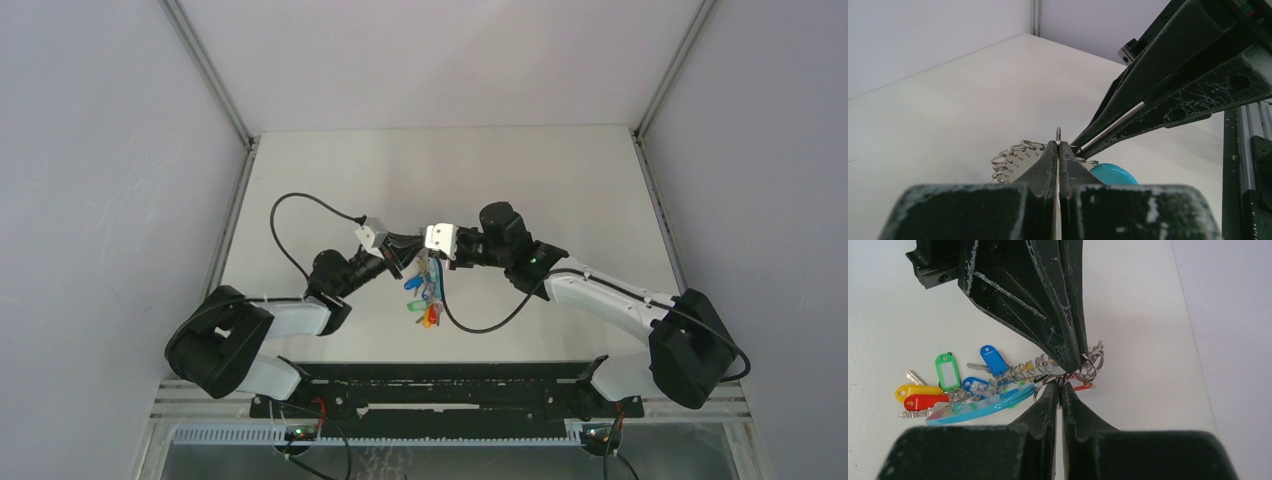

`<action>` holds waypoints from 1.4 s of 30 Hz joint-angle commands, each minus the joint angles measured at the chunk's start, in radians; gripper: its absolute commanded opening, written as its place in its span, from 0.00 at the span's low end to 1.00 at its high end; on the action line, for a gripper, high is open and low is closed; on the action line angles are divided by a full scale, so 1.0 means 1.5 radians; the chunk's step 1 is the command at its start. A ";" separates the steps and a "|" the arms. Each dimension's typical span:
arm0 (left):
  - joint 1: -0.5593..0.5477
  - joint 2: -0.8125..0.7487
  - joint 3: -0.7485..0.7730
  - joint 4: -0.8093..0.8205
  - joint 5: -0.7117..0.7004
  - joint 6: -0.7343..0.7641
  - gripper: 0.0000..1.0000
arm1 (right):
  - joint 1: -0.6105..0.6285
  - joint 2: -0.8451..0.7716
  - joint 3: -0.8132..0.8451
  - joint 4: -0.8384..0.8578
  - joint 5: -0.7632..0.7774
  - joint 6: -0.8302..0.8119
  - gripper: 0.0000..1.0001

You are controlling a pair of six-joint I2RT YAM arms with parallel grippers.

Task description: Put the keys on the keyring

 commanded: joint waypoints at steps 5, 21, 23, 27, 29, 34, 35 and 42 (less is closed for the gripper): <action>-0.007 -0.003 -0.012 0.124 -0.048 -0.003 0.06 | 0.017 0.009 0.018 -0.019 0.023 0.008 0.00; 0.039 -0.027 -0.037 0.073 0.064 0.040 0.33 | 0.018 -0.014 0.018 -0.023 0.067 -0.075 0.00; 0.040 -0.042 -0.017 -0.013 0.111 0.088 0.34 | 0.018 -0.019 0.018 -0.030 0.063 -0.087 0.00; 0.053 -0.075 0.043 -0.220 0.187 0.203 0.36 | 0.019 -0.027 0.018 -0.049 0.053 -0.119 0.00; 0.057 -0.092 0.084 -0.347 0.212 0.276 0.37 | 0.018 -0.027 0.018 -0.059 0.054 -0.144 0.00; 0.086 -0.091 0.169 -0.547 0.247 0.402 0.38 | 0.019 -0.031 0.018 -0.063 0.054 -0.173 0.00; 0.091 -0.085 0.176 -0.554 0.259 0.407 0.38 | 0.019 -0.033 0.018 -0.064 0.049 -0.175 0.00; 0.109 -0.033 0.214 -0.567 0.351 0.415 0.36 | 0.023 -0.043 0.018 -0.064 0.038 -0.192 0.00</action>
